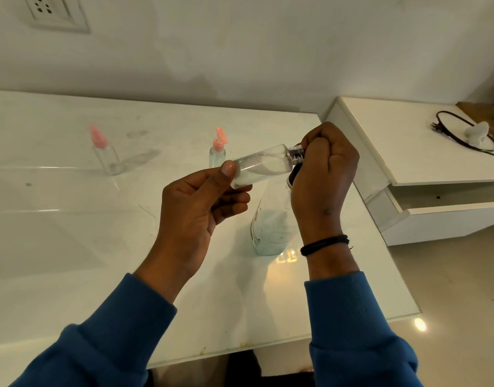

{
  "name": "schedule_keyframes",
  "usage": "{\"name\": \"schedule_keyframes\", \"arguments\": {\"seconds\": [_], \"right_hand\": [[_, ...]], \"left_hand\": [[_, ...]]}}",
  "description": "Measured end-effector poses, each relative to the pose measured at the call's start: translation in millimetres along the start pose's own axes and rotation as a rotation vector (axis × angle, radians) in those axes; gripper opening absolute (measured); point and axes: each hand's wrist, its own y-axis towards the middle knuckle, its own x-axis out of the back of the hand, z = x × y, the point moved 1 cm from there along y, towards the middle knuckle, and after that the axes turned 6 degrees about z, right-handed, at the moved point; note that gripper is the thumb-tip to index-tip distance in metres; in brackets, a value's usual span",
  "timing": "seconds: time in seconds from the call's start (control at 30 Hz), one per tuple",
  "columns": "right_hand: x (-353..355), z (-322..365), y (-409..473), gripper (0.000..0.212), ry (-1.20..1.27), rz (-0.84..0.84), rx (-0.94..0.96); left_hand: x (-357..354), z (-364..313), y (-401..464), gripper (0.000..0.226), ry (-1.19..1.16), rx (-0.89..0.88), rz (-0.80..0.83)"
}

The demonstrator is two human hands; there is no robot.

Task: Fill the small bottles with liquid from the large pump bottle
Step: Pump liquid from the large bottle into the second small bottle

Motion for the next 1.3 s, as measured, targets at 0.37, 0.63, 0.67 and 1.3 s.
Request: {"name": "schedule_keyframes", "arguments": {"seconds": [0.37,0.63,0.67,1.3], "right_hand": [[2,-4,2,0.028,-0.041,0.034,-0.025],[3,1,4,0.023,-0.041,0.009,0.019],[3,-1,3,0.024,-0.024,0.014,0.004],[6,5,4,0.022,-0.054,0.021,-0.008]], "left_hand": [[0,1,0,0.048,0.009,0.006,0.000],[0,3,0,0.055,0.016,-0.002,0.015],[1,3,0,0.054,0.012,-0.001,0.010],[-1,1,-1,0.046,0.021,-0.006,0.020]]}}
